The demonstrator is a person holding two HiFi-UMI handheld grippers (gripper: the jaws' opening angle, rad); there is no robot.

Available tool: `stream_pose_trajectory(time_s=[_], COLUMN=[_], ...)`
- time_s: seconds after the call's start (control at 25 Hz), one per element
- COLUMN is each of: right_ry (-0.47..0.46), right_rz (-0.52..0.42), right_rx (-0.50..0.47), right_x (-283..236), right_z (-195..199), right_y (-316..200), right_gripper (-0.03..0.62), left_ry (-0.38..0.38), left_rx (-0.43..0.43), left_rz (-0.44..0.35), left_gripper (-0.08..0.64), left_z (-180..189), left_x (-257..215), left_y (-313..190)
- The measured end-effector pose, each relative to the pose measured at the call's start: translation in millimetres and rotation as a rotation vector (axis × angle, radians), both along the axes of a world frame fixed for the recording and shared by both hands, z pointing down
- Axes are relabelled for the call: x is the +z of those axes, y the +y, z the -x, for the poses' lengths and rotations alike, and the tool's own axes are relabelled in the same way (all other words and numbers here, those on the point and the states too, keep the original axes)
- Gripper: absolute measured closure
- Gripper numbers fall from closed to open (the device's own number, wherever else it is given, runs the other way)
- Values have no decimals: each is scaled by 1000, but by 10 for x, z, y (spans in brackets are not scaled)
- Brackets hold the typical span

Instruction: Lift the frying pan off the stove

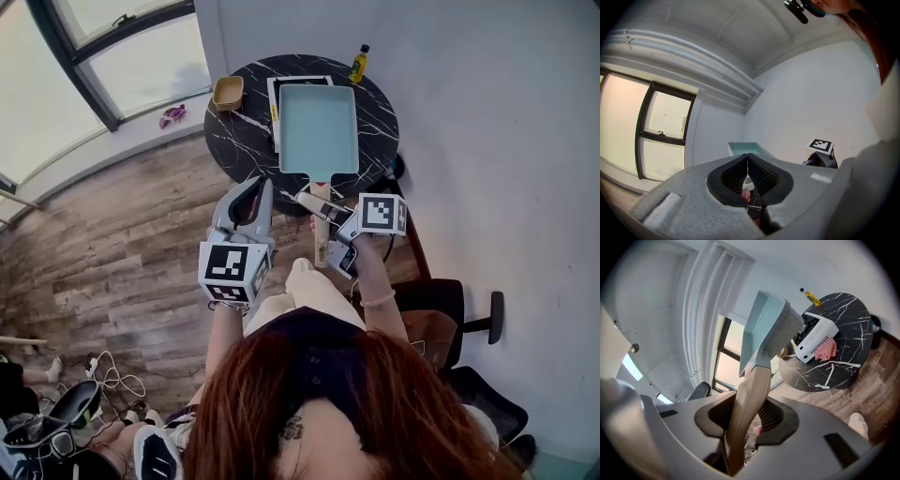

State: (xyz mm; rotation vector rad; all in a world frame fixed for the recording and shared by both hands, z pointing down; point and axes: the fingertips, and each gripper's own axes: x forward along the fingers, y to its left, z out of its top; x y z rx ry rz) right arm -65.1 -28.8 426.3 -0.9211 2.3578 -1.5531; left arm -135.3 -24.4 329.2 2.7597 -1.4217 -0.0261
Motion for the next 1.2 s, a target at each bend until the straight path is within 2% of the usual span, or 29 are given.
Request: stream_pose_trajectory(time_s=[0.36,1.2], right_ry=[-12,-35], right_rz=[-36,-78], right_rx=[-5,-48], right_x=[-171,-394], right_z=[23,-314], right_y=[128,616], right_gripper=[453,451], left_ry=[-7,-35], left_rx=[3,-16], left_rz=[-4,10], left_gripper=[548,548], left_z=[2,-387], left_x=[-24,-32], left_y=[3,378])
